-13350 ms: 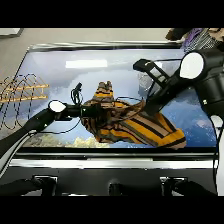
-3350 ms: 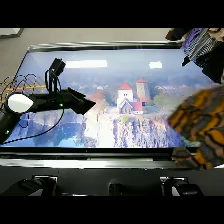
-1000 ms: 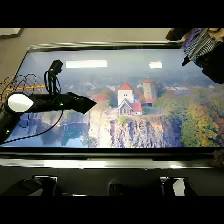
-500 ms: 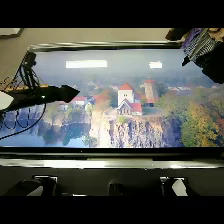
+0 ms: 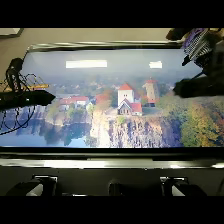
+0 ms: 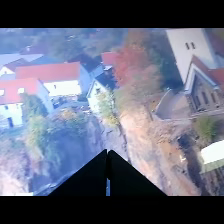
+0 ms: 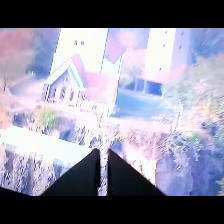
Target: Fold the clothes and pants, and hang the long-sleeved shirts on hangers.
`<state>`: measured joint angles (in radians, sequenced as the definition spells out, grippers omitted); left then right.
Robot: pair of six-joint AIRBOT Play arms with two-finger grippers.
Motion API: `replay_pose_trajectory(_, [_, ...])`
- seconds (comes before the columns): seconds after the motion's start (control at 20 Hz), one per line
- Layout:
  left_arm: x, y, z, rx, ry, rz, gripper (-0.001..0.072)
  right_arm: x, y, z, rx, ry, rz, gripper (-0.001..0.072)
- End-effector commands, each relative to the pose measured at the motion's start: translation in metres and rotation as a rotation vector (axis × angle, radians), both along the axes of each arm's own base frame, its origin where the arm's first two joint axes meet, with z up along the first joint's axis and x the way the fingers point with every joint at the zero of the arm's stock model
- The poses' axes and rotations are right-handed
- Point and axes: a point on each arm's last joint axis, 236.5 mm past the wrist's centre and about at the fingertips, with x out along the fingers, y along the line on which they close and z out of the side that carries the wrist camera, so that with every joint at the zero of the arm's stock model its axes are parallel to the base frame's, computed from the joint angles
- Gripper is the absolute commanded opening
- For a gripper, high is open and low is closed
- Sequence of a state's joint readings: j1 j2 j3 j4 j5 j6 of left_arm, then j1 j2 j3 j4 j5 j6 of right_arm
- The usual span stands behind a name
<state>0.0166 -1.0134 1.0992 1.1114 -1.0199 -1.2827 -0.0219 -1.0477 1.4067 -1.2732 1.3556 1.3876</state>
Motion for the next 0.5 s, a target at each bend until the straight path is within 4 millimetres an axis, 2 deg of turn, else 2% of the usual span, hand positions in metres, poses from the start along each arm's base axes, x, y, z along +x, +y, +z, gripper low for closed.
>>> replay_pose_trajectory(0.0, [-0.005, 0.037, -0.016, 0.151, 0.037, 0.023, 0.0018, -0.019, 0.043, -0.088, -0.041, 0.146, 0.067, 0.0028])
replay_pose_trajectory(0.15, [-0.006, 0.048, -0.019, 0.208, 0.041, 0.029, 0.0020, -0.036, 0.050, -0.130, -0.041, 0.231, 0.068, 0.0028])
replay_pose_trajectory(0.25, [-0.006, 0.048, -0.020, 0.208, 0.042, 0.029, 0.0021, -0.040, 0.048, -0.136, -0.048, 0.249, 0.070, 0.0028])
replay_pose_trajectory(0.45, [-0.005, 0.048, -0.020, 0.207, 0.041, 0.030, 0.0021, -0.041, 0.048, -0.136, -0.050, 0.251, 0.072, 0.0028])
